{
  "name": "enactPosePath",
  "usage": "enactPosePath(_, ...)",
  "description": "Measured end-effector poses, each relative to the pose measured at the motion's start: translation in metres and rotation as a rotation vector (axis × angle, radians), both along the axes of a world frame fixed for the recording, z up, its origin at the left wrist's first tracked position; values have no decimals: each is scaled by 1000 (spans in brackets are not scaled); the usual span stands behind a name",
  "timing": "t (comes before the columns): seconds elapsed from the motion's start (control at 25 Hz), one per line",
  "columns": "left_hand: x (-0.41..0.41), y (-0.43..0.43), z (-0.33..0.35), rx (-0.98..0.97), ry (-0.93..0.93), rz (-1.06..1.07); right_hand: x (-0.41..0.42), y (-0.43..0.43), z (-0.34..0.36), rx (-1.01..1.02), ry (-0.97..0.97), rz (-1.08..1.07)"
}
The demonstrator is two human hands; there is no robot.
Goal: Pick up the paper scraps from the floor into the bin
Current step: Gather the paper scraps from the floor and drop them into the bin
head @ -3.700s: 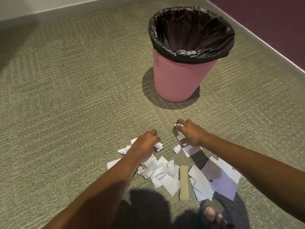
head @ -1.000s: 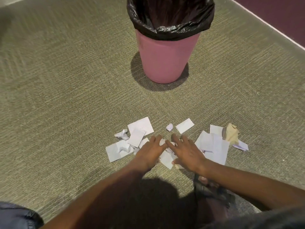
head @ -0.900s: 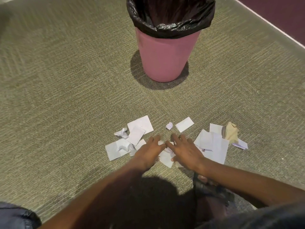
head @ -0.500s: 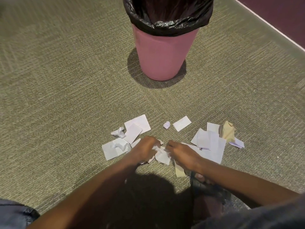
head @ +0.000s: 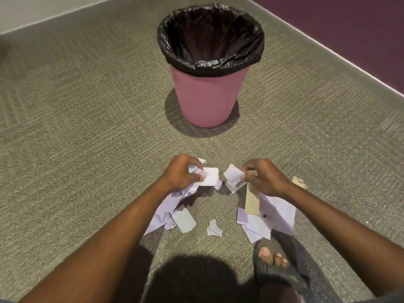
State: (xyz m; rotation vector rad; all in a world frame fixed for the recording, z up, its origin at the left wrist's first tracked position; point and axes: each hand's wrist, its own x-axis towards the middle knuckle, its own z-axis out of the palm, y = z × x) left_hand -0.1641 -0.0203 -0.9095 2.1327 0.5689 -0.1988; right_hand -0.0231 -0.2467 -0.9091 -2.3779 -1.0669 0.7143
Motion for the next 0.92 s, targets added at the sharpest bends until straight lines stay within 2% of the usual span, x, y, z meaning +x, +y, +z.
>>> enactPosePath(0.16, 41, 29, 102, -106, -236, 100, 29, 30, 92, 245, 87, -167)
enactPosePath(0.24, 66, 45, 155, -138, -377, 145, 48, 52, 139, 401, 16, -236)
enactPosePath(0.32, 97, 65, 198, -85, -500, 176, 71, 81, 182, 543, -74, -321)
enactPosePath(0.4, 133, 83, 223, 8, -569, 218, 97, 114, 209, 603, -147, -385)
enactPosePath(0.6, 210, 113, 219, 100, -481, 318, 157, 179, 217, 454, -180, -532)
enactPosePath(0.72, 228, 107, 205, 229, -322, 193, 161, 189, 205, 391, -103, -488)
enactPosePath(0.8, 229, 100, 199, 262, -242, 122, 158, 184, 202, 403, -145, -477)
enactPosePath(0.92, 222, 89, 191, 376, -316, 165, 148, 158, 203, 433, -223, -481)
